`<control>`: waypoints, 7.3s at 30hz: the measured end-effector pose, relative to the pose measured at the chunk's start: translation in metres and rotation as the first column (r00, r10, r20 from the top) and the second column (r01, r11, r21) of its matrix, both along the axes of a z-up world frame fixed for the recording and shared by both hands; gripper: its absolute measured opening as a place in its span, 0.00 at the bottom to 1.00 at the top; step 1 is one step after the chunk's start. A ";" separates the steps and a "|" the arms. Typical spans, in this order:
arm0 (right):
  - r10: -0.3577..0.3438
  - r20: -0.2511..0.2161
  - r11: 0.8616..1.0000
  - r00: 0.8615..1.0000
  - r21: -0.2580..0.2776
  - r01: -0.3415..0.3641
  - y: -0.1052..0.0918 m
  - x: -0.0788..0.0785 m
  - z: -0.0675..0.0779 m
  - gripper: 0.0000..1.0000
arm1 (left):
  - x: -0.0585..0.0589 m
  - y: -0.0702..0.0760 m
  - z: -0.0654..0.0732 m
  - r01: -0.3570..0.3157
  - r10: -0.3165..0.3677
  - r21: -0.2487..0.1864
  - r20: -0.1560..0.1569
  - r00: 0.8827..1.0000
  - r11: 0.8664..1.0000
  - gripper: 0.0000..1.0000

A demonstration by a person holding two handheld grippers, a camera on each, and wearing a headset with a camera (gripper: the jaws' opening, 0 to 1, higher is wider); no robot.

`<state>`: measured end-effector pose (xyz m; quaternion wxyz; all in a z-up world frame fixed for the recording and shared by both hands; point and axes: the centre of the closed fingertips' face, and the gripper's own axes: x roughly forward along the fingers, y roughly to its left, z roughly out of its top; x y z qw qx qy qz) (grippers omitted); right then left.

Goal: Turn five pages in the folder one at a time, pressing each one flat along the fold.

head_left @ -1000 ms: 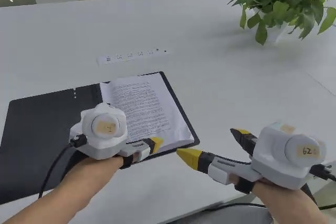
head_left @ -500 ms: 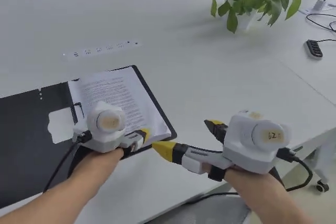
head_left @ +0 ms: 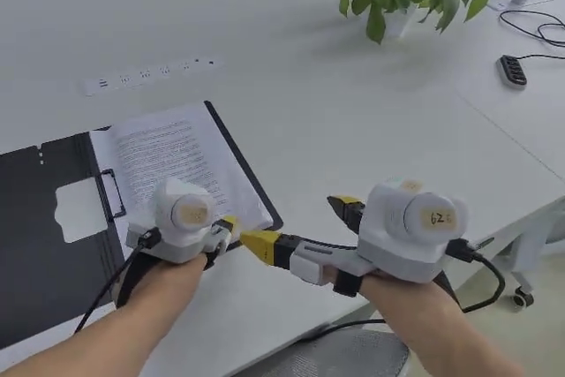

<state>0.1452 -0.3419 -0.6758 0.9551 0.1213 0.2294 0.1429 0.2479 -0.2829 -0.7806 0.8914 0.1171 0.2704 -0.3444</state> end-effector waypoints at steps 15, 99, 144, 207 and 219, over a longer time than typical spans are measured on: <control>0.040 -0.059 0.999 0.997 -0.006 -0.041 0.010 0.027 -0.023 0.68 | 0.008 0.010 0.000 0.027 -0.028 0.010 0.090 0.996 1.000 0.08; 0.293 -0.003 0.933 0.956 0.222 -0.285 0.239 0.074 0.000 0.00 | -0.037 0.248 0.131 -0.340 0.384 -0.268 0.133 0.914 0.901 0.26; 0.600 -0.119 0.800 0.791 0.113 -0.589 0.304 0.030 -0.081 0.15 | -0.035 0.285 0.055 -0.387 0.391 -0.135 0.004 0.920 0.912 0.21; 0.181 -0.452 0.728 0.874 0.659 0.190 0.187 0.243 -0.106 0.00 | -0.030 0.260 -0.009 -0.393 0.395 -0.051 0.047 0.917 0.918 0.19; 0.134 -0.440 0.722 0.888 0.657 0.217 0.189 0.287 -0.103 0.00 | -0.028 0.260 -0.010 -0.395 0.398 -0.062 0.054 0.916 0.917 0.19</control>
